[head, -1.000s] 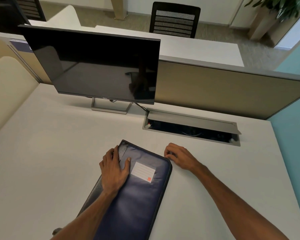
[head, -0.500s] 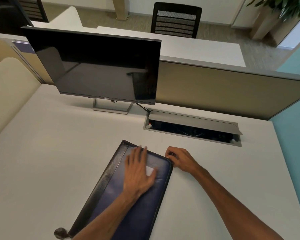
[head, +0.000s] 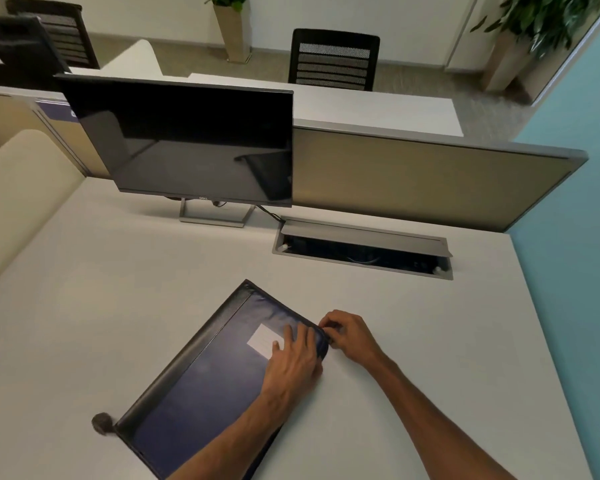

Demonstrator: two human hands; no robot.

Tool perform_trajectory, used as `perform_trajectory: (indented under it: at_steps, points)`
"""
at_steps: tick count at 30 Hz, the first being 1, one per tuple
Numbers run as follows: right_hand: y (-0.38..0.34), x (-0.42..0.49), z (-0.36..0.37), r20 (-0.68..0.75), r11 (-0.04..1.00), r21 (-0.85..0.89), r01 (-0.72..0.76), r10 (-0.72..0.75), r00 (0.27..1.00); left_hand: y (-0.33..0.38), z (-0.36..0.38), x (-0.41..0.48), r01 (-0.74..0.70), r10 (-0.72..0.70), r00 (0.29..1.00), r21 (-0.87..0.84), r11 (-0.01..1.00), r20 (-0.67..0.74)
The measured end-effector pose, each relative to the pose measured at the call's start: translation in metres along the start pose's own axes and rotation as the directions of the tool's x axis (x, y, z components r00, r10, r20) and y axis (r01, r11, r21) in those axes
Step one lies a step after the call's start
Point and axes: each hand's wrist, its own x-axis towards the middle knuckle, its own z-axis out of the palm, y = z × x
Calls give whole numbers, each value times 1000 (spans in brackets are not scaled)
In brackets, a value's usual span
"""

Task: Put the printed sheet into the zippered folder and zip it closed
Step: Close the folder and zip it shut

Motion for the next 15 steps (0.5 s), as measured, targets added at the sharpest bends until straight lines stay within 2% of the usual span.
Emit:
perform_trajectory:
  at_steps: [4, 8, 10, 15]
  points:
    - [1, -12, 9, 7, 992, -79, 99, -99, 995, -4, 7, -17, -53, 45, 996, 93, 994, 83]
    - [12, -25, 12, 1, 988, -73, 133, -134, 991, -15, -11, -32, -70, 74, 997, 208, 976, -10]
    - [14, -28, 13, -14, 990, -55, 132, -133, 991, -20, -12, -35, -111, 135, 988, 246, 963, -81]
    - [1, -13, 19, -29, 992, -22, 127, -128, 991, -25, -11, -39, -112, 156, 976, 263, 958, -153]
